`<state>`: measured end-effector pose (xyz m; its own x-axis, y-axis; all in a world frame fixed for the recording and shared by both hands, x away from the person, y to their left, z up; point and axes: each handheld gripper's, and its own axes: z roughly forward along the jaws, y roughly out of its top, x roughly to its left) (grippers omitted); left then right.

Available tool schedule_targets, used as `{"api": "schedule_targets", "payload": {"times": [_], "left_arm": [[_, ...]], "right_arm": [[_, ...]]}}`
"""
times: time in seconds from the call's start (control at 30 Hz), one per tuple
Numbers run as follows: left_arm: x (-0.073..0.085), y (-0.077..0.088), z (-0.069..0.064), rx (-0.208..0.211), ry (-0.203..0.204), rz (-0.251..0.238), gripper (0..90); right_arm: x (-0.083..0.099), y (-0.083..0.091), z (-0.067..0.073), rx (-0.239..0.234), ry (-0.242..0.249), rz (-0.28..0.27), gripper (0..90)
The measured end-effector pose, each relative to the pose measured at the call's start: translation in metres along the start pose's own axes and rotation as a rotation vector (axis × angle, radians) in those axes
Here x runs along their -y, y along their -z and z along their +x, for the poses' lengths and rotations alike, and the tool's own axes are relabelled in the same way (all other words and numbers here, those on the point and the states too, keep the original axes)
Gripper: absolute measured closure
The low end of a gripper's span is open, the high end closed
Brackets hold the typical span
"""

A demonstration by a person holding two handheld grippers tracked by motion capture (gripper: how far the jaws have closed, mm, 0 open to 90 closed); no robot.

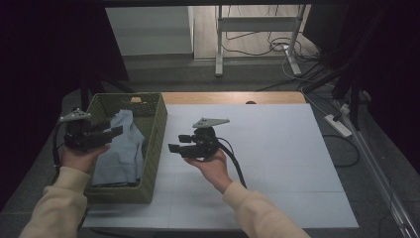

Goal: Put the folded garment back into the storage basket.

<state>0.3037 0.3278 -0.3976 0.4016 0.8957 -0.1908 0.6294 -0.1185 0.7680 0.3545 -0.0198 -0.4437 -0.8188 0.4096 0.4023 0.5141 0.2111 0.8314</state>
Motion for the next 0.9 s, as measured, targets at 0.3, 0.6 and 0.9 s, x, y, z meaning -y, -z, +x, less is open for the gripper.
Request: {"api": "schedule_targets", "payload": {"times": [0.3,0.6,0.9], "left_arm": [[0.007,-0.001,-0.027,0.042,-0.041,-0.021,39.5],[0.015,-0.005,-0.06,0.091,-0.102,-0.04,39.2],[0.023,-0.011,-0.082,0.152,-0.126,-0.04,39.3]], "right_arm": [[0.014,0.042,-0.015,0.048,0.005,-0.016,40.9],[0.03,0.09,-0.032,0.121,0.002,-0.034,40.8],[0.041,0.12,-0.035,0.152,0.033,-0.034,40.2]]}}
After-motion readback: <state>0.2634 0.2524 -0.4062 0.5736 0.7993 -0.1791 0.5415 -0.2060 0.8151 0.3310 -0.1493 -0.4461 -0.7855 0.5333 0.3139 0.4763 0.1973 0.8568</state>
